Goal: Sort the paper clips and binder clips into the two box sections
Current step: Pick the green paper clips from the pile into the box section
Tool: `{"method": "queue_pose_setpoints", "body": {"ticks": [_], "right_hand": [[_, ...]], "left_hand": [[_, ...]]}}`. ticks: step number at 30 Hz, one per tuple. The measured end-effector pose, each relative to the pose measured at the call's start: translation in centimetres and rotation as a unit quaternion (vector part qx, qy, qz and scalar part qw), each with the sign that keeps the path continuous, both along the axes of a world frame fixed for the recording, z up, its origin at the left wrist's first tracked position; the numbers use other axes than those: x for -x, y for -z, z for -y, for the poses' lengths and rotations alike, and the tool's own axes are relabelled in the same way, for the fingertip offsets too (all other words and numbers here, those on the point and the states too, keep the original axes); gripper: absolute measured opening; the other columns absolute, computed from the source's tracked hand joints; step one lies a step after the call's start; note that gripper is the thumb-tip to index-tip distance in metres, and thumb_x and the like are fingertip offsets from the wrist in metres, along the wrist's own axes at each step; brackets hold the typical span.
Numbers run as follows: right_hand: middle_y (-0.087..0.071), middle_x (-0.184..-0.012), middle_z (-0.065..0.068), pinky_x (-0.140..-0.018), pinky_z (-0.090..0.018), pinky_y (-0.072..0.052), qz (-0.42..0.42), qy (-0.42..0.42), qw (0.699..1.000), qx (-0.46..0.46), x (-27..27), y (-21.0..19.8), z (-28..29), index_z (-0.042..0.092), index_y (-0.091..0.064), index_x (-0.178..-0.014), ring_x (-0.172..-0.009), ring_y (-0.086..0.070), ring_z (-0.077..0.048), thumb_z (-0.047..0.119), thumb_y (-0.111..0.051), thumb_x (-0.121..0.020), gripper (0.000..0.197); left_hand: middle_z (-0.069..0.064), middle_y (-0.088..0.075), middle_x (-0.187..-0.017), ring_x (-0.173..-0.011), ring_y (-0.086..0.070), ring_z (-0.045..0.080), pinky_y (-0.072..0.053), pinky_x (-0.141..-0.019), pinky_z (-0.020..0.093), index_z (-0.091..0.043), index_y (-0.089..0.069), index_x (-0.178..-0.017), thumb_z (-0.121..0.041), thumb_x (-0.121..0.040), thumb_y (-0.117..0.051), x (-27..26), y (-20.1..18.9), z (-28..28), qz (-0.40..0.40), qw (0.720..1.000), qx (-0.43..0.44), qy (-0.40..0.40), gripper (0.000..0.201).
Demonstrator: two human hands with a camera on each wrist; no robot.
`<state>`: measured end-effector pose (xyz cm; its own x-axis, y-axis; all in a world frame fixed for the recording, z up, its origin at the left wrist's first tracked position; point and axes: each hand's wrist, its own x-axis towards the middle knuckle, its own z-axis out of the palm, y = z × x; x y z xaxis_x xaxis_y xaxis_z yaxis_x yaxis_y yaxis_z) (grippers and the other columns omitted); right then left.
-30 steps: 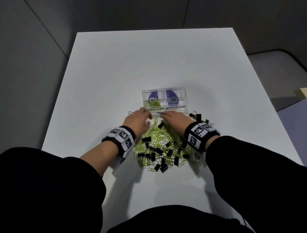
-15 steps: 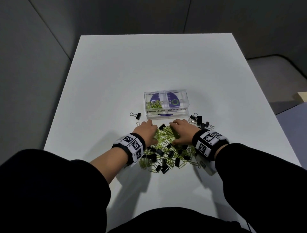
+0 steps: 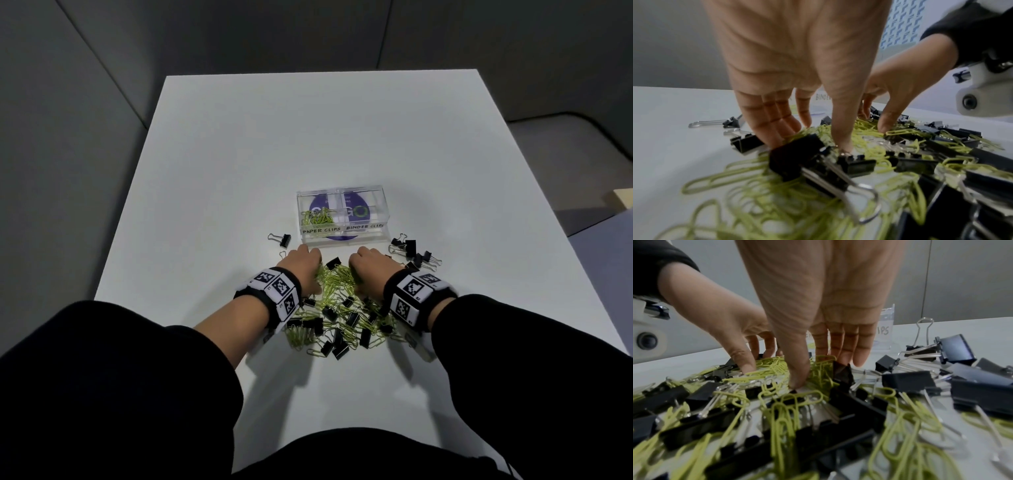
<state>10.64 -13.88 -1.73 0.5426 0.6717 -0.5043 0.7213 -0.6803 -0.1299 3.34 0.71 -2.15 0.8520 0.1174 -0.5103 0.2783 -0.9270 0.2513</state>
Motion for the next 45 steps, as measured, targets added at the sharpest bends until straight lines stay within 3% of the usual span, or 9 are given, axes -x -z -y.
{"method": "queue_pose_setpoints", "body": {"ticks": [7,11,20,27,30,34,37,41,45], "right_hand": [[-0.055,-0.115,-0.016,-0.088,-0.04,-0.046,0.006,0.002,1.0,-0.001,-0.1,0.0,-0.2,0.004,-0.05,-0.111,-0.106,-0.054,-0.032,0.014,-0.06,-0.084,0.03],[-0.057,-0.114,-0.015,-0.087,-0.041,-0.046,0.015,0.005,1.0,-0.003,-0.1,0.0,-0.3,0.006,-0.051,-0.109,-0.105,-0.056,-0.033,0.024,-0.06,-0.086,0.031],[-0.057,-0.116,-0.016,-0.086,-0.039,-0.045,0.01,0.008,1.0,-0.014,0.1,0.3,-0.5,0.004,-0.052,-0.111,-0.106,-0.056,-0.033,0.019,-0.052,-0.091,0.025],[-0.061,-0.112,-0.016,-0.083,-0.036,-0.043,-0.038,0.05,0.996,-0.06,-0.8,-0.4,0.0,0.004,-0.051,-0.109,-0.102,-0.057,-0.031,0.018,-0.045,-0.095,0.021],[-0.062,-0.111,-0.019,-0.081,-0.038,-0.045,-0.05,0.071,0.993,-0.077,-1.0,-1.1,0.1,0.003,-0.044,-0.117,-0.099,-0.059,-0.033,0.02,-0.042,-0.098,0.026],[-0.061,-0.111,-0.022,-0.075,-0.036,-0.04,-0.078,0.1,0.986,-0.112,-0.8,-1.2,0.2,0.003,-0.041,-0.122,-0.097,-0.058,-0.034,0.018,-0.033,-0.1,0.027],[-0.057,-0.114,-0.018,-0.079,-0.035,-0.04,-0.107,0.129,0.975,-0.147,-0.9,-1.1,0.2,0.005,-0.045,-0.117,-0.097,-0.055,-0.031,0.01,-0.029,-0.098,0.025],[-0.05,-0.089,-0.012,-0.069,-0.032,-0.033,-0.108,0.139,0.971,-0.163,-0.8,-1.3,0.4,0.008,-0.042,-0.095,-0.08,-0.046,-0.024,0.018,-0.036,-0.095,0.011],[-0.043,-0.067,0.003,-0.068,-0.031,-0.034,-0.062,0.127,0.985,-0.102,-1.1,-1.2,0.8,0.014,-0.041,-0.081,-0.072,-0.045,-0.021,0.046,-0.035,-0.096,0.036]], "left_hand": [[0.014,-0.055,-0.124,-0.112,-0.054,0.029,-0.044,-0.092,0.035,-0.005,-0.049,-0.119,-0.018,-0.085,-0.065,-0.5,-0.3,0.1,-0.019,0.999,0.038,-0.001,0.04],[0.012,-0.058,-0.122,-0.113,-0.055,0.027,-0.045,-0.093,0.033,-0.005,-0.057,-0.116,-0.018,-0.087,-0.062,-0.5,-0.5,0.1,-0.014,0.999,0.038,0.013,0.032],[0.013,-0.058,-0.121,-0.11,-0.054,0.027,-0.043,-0.091,0.032,-0.005,-0.053,-0.12,-0.022,-0.092,-0.055,-0.2,-0.4,-0.4,-0.004,0.998,0.068,0.009,0.032],[0.018,-0.058,-0.121,-0.108,-0.056,0.031,-0.043,-0.086,0.034,-0.002,-0.048,-0.124,-0.016,-0.099,-0.038,-0.4,-1.0,-0.5,0.005,0.996,0.088,-0.01,0.03],[0.019,-0.058,-0.112,-0.096,-0.055,0.029,-0.039,-0.078,0.031,0.0,-0.047,-0.119,-0.011,-0.099,-0.034,-0.5,-0.8,-0.4,0.025,0.994,0.107,-0.02,0.026],[0.008,-0.049,-0.085,-0.078,-0.046,0.021,-0.033,-0.069,0.03,-0.009,-0.044,-0.093,-0.025,-0.1,-0.03,-0.4,-1.0,-0.3,0.066,0.988,0.135,-0.045,0.023],[-0.002,-0.044,-0.07,-0.066,-0.043,0.018,-0.035,-0.065,0.03,-0.013,-0.043,-0.086,-0.05,-0.095,-0.033,-0.3,-1.0,-0.3,0.061,0.994,0.079,-0.035,0.04],[0.0,-0.046,-0.065,-0.068,-0.049,0.021,-0.038,-0.065,0.031,-0.01,-0.048,-0.077,-0.055,-0.094,-0.028,-0.2,-0.9,-0.8,0.044,0.997,0.057,-0.034,0.053],[0.005,-0.057,-0.085,-0.087,-0.058,0.025,-0.04,-0.078,0.032,-0.008,-0.061,-0.092,-0.045,-0.099,-0.026,-0.1,-1.1,-1.0,0.03,0.994,0.101,-0.024,0.052]]}}
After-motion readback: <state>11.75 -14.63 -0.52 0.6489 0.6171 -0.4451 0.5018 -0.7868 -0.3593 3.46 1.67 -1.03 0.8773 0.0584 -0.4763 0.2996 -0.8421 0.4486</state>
